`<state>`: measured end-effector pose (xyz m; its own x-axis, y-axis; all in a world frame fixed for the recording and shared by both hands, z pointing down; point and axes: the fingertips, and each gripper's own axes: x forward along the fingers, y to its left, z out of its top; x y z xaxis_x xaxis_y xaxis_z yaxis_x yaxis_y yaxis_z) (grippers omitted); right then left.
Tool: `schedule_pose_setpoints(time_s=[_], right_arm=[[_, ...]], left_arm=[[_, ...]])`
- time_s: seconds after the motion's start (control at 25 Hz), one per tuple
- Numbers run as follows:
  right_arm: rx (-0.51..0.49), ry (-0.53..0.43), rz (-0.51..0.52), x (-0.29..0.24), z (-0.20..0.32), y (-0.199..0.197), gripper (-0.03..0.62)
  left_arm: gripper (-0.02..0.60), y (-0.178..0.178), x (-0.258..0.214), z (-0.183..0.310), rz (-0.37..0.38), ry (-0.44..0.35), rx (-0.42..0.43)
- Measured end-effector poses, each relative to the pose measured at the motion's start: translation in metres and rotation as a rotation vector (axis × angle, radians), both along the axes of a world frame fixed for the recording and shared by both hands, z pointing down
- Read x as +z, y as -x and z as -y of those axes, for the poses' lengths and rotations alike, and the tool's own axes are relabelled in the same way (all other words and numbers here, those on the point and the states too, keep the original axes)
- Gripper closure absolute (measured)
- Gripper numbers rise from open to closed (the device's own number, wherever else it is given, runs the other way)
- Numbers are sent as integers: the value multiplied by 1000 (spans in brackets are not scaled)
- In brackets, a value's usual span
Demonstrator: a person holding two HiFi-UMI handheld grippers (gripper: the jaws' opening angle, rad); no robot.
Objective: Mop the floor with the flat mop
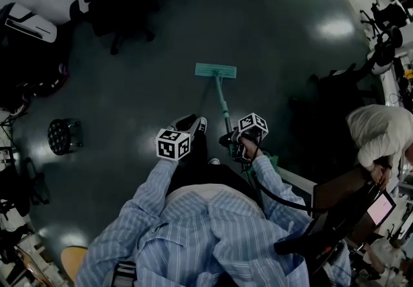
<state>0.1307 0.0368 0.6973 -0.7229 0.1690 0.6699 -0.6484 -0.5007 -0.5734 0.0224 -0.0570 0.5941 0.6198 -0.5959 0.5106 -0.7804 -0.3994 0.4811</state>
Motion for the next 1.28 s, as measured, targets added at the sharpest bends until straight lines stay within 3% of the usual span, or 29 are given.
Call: schedule_pose_setpoints(time_s=[0.32,0.6,1.0,1.28], right_arm=[[-48,4,-17,2,-91,-27,539],[-94,10,-37,0,-155,-53,540],[-145,17,-46,-7,-203,-87,540],[-168,12,-39,-10,-199,-91,539]], left_arm=[[512,-27,-7,-62,-15,-27,18],[512,-40,1,-110,-3,-2,36],[512,-55,3,-126,11,2,89],[512,-63,4,-117,29,-14,109]])
